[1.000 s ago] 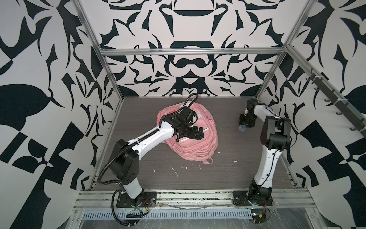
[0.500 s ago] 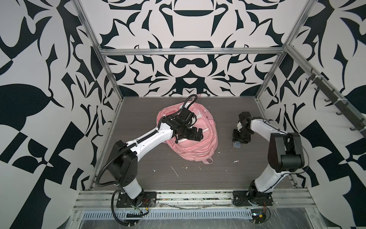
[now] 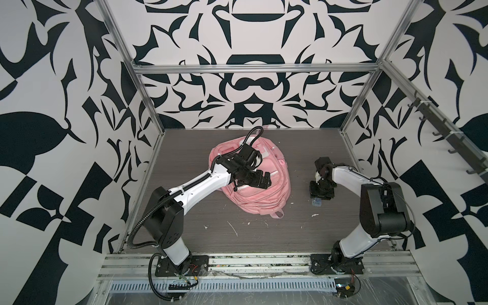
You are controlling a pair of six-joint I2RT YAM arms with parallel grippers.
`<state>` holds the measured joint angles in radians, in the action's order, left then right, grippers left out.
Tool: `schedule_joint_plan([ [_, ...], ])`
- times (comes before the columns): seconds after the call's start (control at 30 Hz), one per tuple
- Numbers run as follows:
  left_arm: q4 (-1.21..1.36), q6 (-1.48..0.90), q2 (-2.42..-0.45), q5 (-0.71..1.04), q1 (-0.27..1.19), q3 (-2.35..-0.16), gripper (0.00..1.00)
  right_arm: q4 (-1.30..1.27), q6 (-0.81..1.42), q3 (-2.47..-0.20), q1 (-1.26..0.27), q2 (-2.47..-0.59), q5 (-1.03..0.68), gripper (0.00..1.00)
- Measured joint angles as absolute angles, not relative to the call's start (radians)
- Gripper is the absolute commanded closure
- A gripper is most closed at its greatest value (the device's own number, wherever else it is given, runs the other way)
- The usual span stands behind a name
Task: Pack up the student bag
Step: 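Lift the clear lead case with the right gripper and carry it toward the backpack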
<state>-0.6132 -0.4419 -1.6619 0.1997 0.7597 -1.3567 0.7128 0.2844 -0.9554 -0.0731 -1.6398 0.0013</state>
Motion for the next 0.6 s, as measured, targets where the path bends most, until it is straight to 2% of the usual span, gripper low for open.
schedule_joint_plan([
  [0.1, -0.61, -0.442, -1.662, 0.2, 0.76, -1.337, 0.01, 0.707, 0.286, -0.948, -0.08, -1.637, 0.006, 0.54],
  [0.33, -0.619, -0.437, -1.662, 0.199, 0.76, -1.334, 0.01, 0.696, 0.291, -0.937, -0.088, -1.637, 0.01, 0.34],
  [0.5, -0.617, -0.44, -1.665, 0.206, 0.76, -1.34, 0.01, 0.694, 0.291, -0.945, -0.088, -1.638, 0.02, 0.32],
  [0.6, -0.617, -0.443, -1.67, 0.208, 0.76, -1.34, 0.0, 0.693, 0.289, -0.975, -0.088, -1.652, 0.027, 0.36],
])
